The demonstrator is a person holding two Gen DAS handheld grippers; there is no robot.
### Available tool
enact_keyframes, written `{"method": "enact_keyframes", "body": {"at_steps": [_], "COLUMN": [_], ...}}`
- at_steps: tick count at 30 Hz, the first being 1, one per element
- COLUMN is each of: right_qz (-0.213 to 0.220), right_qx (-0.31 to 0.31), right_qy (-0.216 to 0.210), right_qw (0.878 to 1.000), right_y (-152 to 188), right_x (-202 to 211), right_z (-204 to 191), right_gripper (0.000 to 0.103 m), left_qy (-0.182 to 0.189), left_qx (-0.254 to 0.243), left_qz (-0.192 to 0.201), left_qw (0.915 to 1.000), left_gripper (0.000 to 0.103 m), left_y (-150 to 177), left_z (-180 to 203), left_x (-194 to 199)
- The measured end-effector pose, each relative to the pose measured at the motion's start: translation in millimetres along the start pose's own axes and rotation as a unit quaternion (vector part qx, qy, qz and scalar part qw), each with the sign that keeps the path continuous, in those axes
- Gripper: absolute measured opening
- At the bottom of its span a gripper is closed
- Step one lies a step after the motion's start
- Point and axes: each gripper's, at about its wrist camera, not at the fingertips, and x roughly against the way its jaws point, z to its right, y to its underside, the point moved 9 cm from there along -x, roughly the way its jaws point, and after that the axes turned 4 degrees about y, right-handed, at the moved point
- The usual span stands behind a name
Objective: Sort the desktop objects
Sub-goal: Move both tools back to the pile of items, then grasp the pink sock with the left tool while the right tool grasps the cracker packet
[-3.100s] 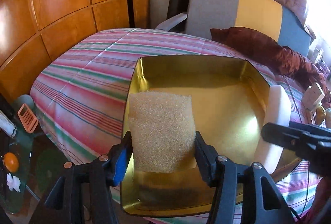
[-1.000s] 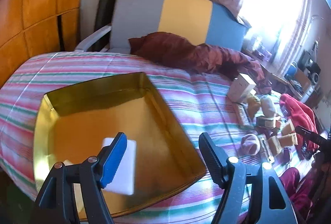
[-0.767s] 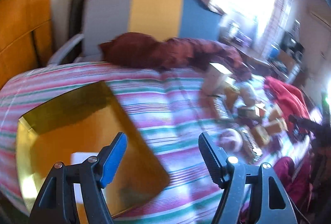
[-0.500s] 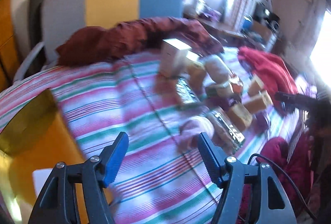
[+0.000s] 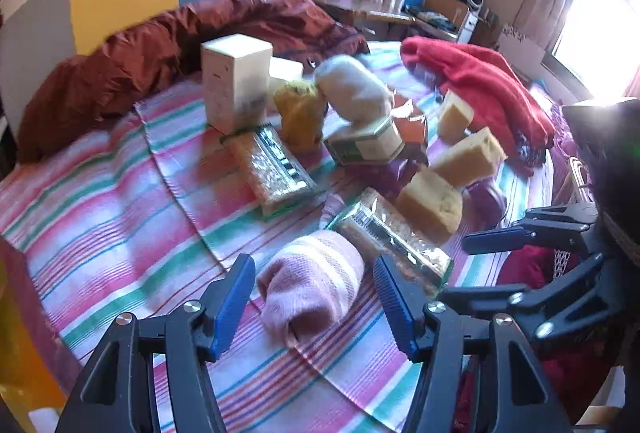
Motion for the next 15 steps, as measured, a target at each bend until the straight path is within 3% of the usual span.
{"method": "enact_keyframes", "body": {"at_steps": [3, 5, 8, 12, 15], "right_qz": [-0.012, -0.006, -0.005, -0.010, -0.014], "right_qx": [0.005, 0.016, 0.010, 0.016, 0.028], "right_qy": [0.011, 0.056, 0.041, 0.044, 0.047], "right_qw": [1.000, 0.998, 0.999, 0.999, 0.998], "right_y": [-2.6, -9.1, -11.9, -13.8, -14.6], "right_x": [-17.9, -25.5, -33.2, -39.5, -43.9], "right_z": [-3.6, 3.4, 5.6, 7.0, 6.2], "right_gripper": [0.066, 0.066, 0.066, 0.066, 0.066], "left_qy": [-0.003, -0.009, -0.009, 0.020, 0.014], "left_qx": [-0.012, -0.024, -0.024, 0.007, 0.009], "left_qz": [-0.012, -0.024, -0.031, -0.053, -0.044], "left_qw": [0.9998, 0.9994, 0.9992, 0.9984, 0.9989], "left_gripper": [0.062, 0.062, 0.062, 0.063, 0.062], "left_y": [2.7, 5.3, 7.8, 12.9, 13.8], "left_z": [-1.9, -2.4, -5.3, -10.9, -12.6], "left_x": [-12.9, -21.0, -29.1, -43.3, -43.0]}}
